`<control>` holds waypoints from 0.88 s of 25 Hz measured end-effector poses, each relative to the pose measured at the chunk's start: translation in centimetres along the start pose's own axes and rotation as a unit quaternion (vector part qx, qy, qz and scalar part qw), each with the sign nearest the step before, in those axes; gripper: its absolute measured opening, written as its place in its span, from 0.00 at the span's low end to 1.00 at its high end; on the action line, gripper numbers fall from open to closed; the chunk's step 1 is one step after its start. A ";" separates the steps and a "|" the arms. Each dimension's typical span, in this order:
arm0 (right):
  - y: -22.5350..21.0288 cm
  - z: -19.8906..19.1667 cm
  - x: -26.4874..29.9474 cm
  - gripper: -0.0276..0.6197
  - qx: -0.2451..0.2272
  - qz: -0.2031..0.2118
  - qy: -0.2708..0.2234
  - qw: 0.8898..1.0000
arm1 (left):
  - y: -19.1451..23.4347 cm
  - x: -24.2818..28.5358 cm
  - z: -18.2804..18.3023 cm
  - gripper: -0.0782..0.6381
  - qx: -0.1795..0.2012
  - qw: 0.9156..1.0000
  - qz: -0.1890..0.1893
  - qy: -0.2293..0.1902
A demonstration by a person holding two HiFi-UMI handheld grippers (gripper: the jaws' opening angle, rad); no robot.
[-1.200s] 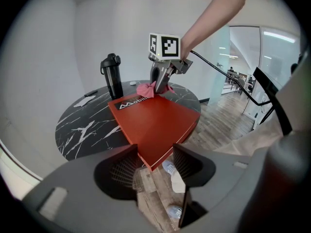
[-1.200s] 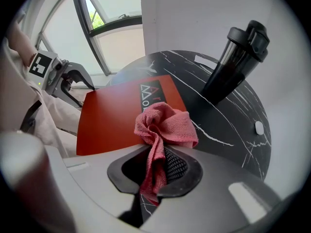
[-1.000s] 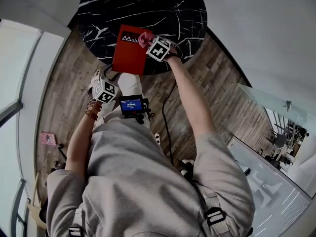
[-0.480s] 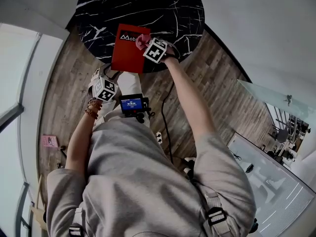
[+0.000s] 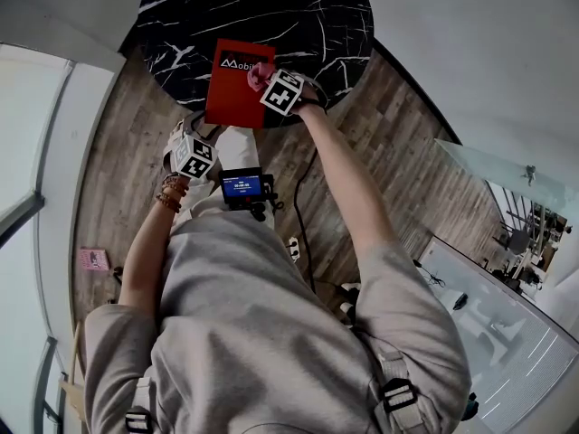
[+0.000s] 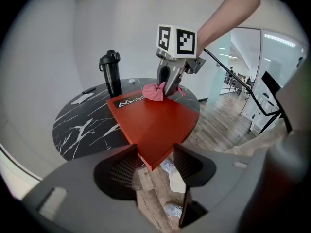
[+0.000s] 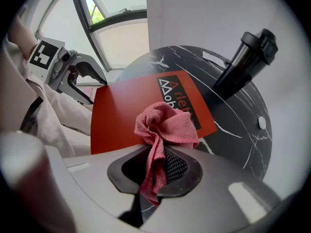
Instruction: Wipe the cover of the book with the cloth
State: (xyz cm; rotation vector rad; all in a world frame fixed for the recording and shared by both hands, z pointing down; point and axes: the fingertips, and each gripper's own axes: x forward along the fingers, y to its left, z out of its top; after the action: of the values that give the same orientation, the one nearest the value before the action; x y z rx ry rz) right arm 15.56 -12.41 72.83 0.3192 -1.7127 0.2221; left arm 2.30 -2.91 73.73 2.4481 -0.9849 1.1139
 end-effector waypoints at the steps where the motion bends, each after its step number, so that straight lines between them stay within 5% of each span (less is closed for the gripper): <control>1: 0.1 0.0 0.0 0.13 0.001 0.001 0.001 1.000 | 0.0 0.0 0.0 0.43 -0.001 1.000 -0.001 0.001; 22: 4.1 -0.5 -0.1 0.13 0.001 0.018 0.010 1.000 | 0.0 0.2 0.0 0.44 -0.002 1.000 -0.003 0.012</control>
State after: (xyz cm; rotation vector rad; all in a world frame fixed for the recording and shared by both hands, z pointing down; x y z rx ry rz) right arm 14.65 -8.40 72.95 0.2861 -1.6996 0.2522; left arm 2.38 -3.02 73.88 2.4272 -0.9720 1.1364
